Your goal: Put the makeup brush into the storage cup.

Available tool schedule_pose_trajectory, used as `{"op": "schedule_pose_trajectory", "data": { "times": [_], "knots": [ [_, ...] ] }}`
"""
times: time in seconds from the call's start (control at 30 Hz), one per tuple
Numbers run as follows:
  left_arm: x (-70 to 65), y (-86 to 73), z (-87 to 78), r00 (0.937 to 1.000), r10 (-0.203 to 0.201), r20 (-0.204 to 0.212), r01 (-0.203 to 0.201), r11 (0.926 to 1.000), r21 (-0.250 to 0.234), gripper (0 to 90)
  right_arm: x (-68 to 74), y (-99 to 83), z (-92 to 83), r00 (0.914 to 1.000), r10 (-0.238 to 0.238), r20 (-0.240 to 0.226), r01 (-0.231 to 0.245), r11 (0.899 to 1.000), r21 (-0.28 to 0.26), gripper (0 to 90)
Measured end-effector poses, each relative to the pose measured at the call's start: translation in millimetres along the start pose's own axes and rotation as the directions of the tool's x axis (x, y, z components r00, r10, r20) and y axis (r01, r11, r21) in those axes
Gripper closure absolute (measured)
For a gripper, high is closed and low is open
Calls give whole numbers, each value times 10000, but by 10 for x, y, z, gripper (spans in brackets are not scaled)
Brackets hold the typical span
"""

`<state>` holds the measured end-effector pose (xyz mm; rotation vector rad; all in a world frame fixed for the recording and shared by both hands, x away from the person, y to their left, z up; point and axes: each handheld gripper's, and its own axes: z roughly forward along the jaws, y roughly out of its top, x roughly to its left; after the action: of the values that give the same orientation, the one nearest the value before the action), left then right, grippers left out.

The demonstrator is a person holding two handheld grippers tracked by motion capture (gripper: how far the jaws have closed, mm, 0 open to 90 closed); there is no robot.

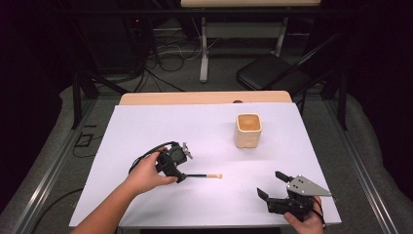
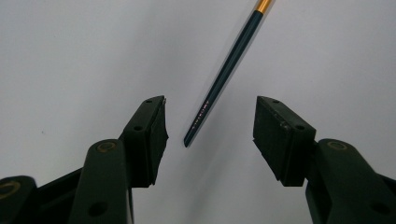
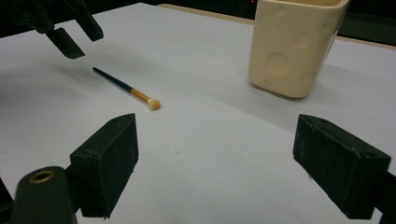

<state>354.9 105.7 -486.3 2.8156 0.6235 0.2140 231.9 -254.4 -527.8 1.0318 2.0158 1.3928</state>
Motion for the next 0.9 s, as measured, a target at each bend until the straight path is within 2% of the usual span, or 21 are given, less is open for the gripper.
{"op": "schedule_pose_trajectory", "data": {
  "times": [0.17, 0.33, 0.47, 0.9],
  "knots": [
    [-19, 35, 2, 9997, 222, -67, -222, 9997, 70, 450, 0, -1, -1, 10000, 20, -1, -20, 10000, 23, 138],
    [-45, 84, -4, 9993, 375, -10, -374, 9988, 318, 449, 0, -1, 1, 10000, 15, -6, -15, 10000, 37, 138],
    [-63, 132, 4, 9976, 691, -16, -688, 9954, 666, 449, 1, -1, 2, 10000, 13, -7, -13, 10000, 51, 138],
    [-143, 264, 66, 9927, 1209, 24, -1207, 9892, 827, 450, -1, -4, 6, 10000, 36, -50, -36, 10000, 34, 139]
  ]
}}
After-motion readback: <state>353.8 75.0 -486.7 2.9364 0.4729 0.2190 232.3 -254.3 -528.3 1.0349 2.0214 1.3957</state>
